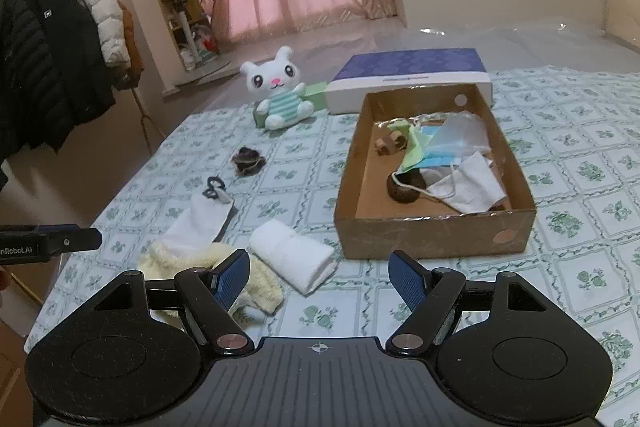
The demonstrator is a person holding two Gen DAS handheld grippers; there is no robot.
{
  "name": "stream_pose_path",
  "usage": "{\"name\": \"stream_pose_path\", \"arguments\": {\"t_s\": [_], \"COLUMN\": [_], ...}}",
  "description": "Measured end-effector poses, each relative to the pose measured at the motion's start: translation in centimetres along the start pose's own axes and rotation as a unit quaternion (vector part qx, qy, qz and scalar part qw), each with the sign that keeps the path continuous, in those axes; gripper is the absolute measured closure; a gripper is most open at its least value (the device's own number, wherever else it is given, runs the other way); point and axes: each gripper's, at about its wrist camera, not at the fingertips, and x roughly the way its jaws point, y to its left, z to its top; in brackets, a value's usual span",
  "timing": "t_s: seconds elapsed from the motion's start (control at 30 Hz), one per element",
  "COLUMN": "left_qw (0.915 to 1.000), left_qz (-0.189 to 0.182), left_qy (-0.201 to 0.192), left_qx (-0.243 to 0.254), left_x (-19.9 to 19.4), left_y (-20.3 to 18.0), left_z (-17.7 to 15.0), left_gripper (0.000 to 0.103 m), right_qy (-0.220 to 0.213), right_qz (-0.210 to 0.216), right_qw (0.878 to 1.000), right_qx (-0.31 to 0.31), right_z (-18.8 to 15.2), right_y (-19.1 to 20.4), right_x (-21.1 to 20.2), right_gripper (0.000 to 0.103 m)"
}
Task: Organize soft objects
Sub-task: 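Withdraw both tools from the box toward the yellow towel, then lower the right tool onto the yellow towel and close it on the towel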
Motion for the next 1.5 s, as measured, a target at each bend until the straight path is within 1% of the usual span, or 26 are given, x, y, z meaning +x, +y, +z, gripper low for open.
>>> {"name": "stream_pose_path", "arguments": {"t_s": [0.3, 0.43, 0.63, 0.73, 0.97, 1.3, 1.5], "left_qw": [0.9998, 0.9994, 0.9983, 0.9975, 0.9964, 0.9947, 0.9936], "left_qz": [0.012, 0.019, 0.020, 0.022, 0.024, 0.027, 0.029], "left_qy": [0.014, 0.027, 0.050, 0.065, 0.080, 0.099, 0.109], "left_qx": [0.005, 0.009, 0.022, 0.021, 0.016, 0.004, -0.006], "left_x": [0.3, 0.8, 1.9, 2.6, 3.6, 5.1, 5.9], "left_y": [0.5, 0.8, 0.8, 0.9, 1.2, 2.2, 3.1], "left_z": [-1.3, -2.2, -3.4, -3.9, -4.1, -4.4, -4.8], "left_gripper": [0.049, 0.049, 0.049, 0.049, 0.049, 0.049, 0.049], "right_qy": [0.025, 0.040, 0.059, 0.063, 0.074, 0.078, 0.085], "right_qz": [0.012, 0.015, 0.018, 0.020, 0.032, 0.066, 0.076], "right_qw": [1.000, 0.999, 0.998, 0.998, 0.996, 0.992, 0.989], "right_qx": [-0.009, -0.011, -0.015, -0.020, -0.034, -0.079, -0.099], "right_z": [-0.9, -1.6, -2.5, -2.8, -3.2, -2.8, -2.6], "right_y": [1.2, 1.7, 2.3, 2.5, 3.4, 6.6, 8.1], "right_x": [1.4, 2.3, 3.7, 4.1, 5.4, 8.1, 10.2], "right_gripper": [0.027, 0.027, 0.027, 0.027, 0.027, 0.027, 0.027]}}
